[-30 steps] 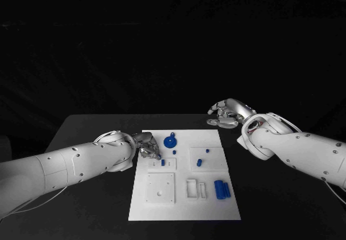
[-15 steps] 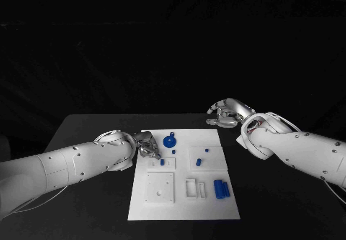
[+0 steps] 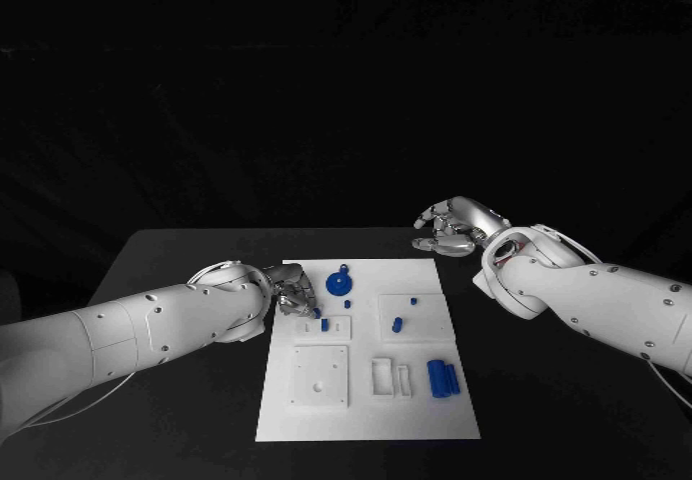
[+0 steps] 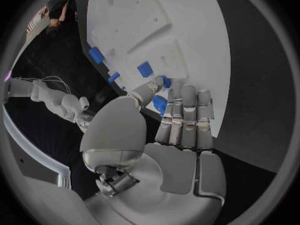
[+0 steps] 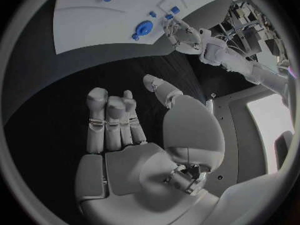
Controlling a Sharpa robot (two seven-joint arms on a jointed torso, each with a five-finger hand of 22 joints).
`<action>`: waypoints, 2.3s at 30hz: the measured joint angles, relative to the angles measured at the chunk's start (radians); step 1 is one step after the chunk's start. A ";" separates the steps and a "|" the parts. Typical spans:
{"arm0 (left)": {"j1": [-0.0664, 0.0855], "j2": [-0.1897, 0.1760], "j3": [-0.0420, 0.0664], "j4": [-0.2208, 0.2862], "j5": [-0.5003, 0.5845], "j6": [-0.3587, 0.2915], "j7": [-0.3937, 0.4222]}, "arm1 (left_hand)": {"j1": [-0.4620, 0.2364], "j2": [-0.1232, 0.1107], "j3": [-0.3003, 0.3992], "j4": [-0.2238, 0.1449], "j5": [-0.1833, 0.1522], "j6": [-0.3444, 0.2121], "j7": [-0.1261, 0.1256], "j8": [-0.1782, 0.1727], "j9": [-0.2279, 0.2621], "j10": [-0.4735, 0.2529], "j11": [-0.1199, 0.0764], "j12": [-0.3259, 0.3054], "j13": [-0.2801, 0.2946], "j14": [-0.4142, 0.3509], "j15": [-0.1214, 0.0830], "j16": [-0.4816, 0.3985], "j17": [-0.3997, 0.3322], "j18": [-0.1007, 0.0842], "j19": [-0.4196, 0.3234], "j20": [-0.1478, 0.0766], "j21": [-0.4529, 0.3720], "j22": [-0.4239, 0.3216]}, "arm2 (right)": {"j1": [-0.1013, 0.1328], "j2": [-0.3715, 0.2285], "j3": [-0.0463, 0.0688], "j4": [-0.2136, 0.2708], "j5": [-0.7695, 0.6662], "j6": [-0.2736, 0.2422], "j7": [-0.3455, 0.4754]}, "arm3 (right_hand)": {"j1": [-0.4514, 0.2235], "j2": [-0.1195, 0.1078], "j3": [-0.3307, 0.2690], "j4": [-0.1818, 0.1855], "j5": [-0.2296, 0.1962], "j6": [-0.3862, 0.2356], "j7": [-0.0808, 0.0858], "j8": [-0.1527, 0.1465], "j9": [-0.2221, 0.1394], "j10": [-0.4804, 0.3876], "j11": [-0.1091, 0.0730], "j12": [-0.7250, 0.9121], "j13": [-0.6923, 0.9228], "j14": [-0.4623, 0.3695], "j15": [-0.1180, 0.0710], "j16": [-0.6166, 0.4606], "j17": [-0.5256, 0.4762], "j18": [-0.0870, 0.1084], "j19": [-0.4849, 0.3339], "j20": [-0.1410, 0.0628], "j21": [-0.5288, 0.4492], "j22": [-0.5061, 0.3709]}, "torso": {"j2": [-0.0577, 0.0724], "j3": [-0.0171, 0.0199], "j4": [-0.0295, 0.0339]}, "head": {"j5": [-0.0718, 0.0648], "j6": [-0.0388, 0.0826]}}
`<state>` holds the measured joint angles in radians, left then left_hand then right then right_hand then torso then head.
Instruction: Assemble the parts on the task board
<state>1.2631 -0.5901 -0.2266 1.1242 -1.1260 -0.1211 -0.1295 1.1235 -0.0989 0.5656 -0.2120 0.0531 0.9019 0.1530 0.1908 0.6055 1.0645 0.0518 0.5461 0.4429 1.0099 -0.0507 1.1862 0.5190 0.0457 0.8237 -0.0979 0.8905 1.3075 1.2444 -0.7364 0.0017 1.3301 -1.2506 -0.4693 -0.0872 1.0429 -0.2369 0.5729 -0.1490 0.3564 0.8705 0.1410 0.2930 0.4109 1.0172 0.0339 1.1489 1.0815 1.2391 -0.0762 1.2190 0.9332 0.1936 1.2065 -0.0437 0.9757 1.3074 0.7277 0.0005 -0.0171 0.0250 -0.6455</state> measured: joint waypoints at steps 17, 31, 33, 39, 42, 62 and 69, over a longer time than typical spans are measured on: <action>-0.012 0.009 0.003 -0.009 -0.007 -0.012 0.005 | 0.003 0.001 -0.003 -0.003 0.000 0.011 -0.003 0.010 -0.001 0.000 0.000 0.007 -0.002 0.000 0.000 0.003 0.000 0.000 0.000 0.000 0.000 0.000 | 0.000 0.000 0.000 0.001 0.000 0.002 0.000 | 0.000 0.000 0.000 0.000 0.000 -0.002 -0.002 0.000 0.000 -0.004 -0.004 0.000 0.000 0.000 0.000 0.000 0.000 0.000 0.003 -0.003 0.000 0.000 | 0.000 0.0000 0.0000 | 0.001 -0.002; -0.013 0.008 0.002 -0.011 -0.010 -0.017 0.013 | 0.007 -0.001 0.009 0.001 0.000 0.054 -0.025 0.039 0.002 0.009 -0.010 0.014 -0.006 0.000 0.000 0.007 0.000 0.000 0.000 0.000 -0.004 0.001 | 0.000 0.000 0.000 0.001 0.000 0.003 0.001 | 0.000 0.000 0.000 0.000 0.000 -0.002 -0.002 0.000 0.000 -0.004 -0.004 0.000 -0.001 0.000 0.000 0.000 0.000 0.000 0.005 -0.001 0.000 0.001 | 0.000 0.0000 -0.0006 | 0.001 -0.002; -0.014 0.008 0.002 -0.012 -0.008 -0.018 0.016 | 0.006 0.009 0.018 0.010 -0.004 0.065 -0.032 0.045 0.002 0.019 -0.012 0.019 -0.007 -0.001 -0.002 0.007 0.000 -0.001 0.000 0.000 -0.004 0.001 | 0.000 0.000 0.000 0.001 0.000 0.003 0.001 | 0.000 0.000 0.000 0.000 0.000 -0.002 -0.002 0.000 0.000 -0.004 -0.004 0.000 -0.001 0.000 0.000 0.000 0.000 0.000 0.005 -0.001 0.000 0.001 | 0.000 0.0001 -0.0006 | 0.001 -0.001; -0.014 0.007 0.002 -0.013 0.001 -0.023 0.026 | 0.001 0.028 0.044 0.030 -0.011 0.090 -0.046 0.058 0.002 0.046 -0.021 0.023 -0.014 0.000 -0.012 0.008 0.000 0.000 0.000 0.000 -0.004 0.000 | 0.000 0.000 0.000 0.000 0.000 0.003 0.001 | 0.000 0.000 0.000 0.000 0.000 0.000 -0.003 0.000 0.000 -0.004 -0.004 0.000 -0.001 0.000 0.000 0.000 0.000 0.000 0.005 -0.001 0.000 0.001 | 0.000 0.0002 -0.0006 | 0.001 0.000; -0.014 0.004 0.002 -0.010 0.009 -0.025 0.031 | 0.000 0.052 0.051 0.038 -0.007 0.102 -0.045 0.070 0.008 0.054 -0.022 0.023 -0.018 0.000 -0.012 0.011 0.000 0.000 0.000 0.000 -0.004 0.000 | -0.001 0.000 0.000 0.000 0.000 0.003 0.001 | 0.004 0.004 0.000 0.000 0.000 0.002 -0.001 0.000 0.000 -0.004 -0.004 0.000 -0.001 0.000 0.000 0.000 0.000 0.000 0.004 -0.001 0.000 0.001 | 0.000 0.0002 -0.0006 | 0.001 0.000; -0.017 -0.003 0.001 -0.011 0.068 -0.024 0.037 | 0.003 0.055 0.061 0.033 -0.008 0.108 -0.046 0.068 0.009 0.070 -0.030 0.018 -0.025 0.003 -0.015 0.015 0.000 0.000 0.000 0.000 -0.004 0.000 | -0.001 0.000 0.000 -0.001 0.000 0.004 0.001 | 0.004 0.004 0.000 0.000 0.000 0.000 0.000 0.000 -0.001 -0.004 -0.004 0.000 -0.002 0.000 0.000 0.000 0.000 0.000 0.004 -0.001 0.000 0.000 | 0.000 0.0004 0.0002 | 0.003 0.004; -0.017 -0.038 0.004 0.018 0.123 -0.025 0.036 | -0.002 0.060 0.070 0.024 0.004 0.120 -0.055 0.082 0.009 0.095 -0.035 0.018 -0.026 0.007 -0.020 0.015 0.000 0.000 0.000 0.000 -0.008 0.000 | -0.001 -0.001 0.000 -0.001 0.000 0.004 0.001 | 0.004 0.004 0.000 0.000 0.000 0.000 0.000 0.000 -0.001 -0.004 -0.004 0.000 -0.002 0.000 0.000 0.000 0.000 0.000 0.004 0.000 0.000 0.000 | 0.000 0.0006 0.0000 | 0.004 0.002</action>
<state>1.2459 -0.6278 -0.2223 1.1424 -1.0033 -0.1457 -0.0934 1.1212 -0.0390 0.6352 -0.1876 0.0574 1.0222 0.0984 0.2723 0.6146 1.1596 0.0170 0.5644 0.4165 1.0166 -0.0703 1.2016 0.5192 0.0462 0.8238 -0.0981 0.8826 1.3077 1.2430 -0.7372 0.0015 1.3293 -1.2510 -0.4649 -0.0858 1.0468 -0.2330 0.5729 -0.1490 0.3564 0.8704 0.1410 0.2930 0.4103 1.0137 0.0302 1.1487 1.0798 1.2391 -0.0762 1.2190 0.9328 0.1935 1.2107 -0.0442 0.9757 1.3077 0.7273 0.0011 -0.0171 0.0291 -0.6430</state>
